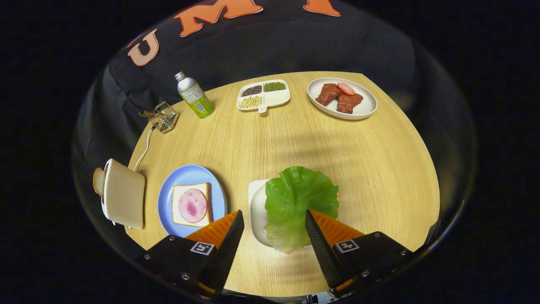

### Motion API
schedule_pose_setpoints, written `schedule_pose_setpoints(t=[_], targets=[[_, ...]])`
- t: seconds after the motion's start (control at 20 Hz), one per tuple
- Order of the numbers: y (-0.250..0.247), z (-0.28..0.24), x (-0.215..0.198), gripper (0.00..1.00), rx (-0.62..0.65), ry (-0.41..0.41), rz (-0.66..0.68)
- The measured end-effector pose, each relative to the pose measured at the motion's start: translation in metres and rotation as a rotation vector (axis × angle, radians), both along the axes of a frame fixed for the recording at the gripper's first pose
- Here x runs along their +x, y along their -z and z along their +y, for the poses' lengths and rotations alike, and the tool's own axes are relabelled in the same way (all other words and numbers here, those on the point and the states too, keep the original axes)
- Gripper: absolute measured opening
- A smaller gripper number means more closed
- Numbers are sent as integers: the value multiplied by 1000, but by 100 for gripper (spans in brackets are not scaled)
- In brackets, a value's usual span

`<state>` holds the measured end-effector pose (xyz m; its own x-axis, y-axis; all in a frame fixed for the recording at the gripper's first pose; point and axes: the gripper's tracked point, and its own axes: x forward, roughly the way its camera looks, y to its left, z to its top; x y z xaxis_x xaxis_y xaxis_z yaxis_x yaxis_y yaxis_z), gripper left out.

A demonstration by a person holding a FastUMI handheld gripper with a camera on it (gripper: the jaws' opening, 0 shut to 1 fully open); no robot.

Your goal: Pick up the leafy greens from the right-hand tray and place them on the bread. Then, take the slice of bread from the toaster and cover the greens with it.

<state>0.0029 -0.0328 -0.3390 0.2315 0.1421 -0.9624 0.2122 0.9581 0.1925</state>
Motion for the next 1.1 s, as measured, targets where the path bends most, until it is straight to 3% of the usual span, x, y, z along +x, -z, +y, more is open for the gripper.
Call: schedule_pose_setpoints(t=[0.2, 0.65, 1.1], targets=[[24, -13, -1, 88, -79, -8, 43], [63, -11, -10, 88, -91, -19, 128], [63, -17, -6, 83, -145, -39, 57]])
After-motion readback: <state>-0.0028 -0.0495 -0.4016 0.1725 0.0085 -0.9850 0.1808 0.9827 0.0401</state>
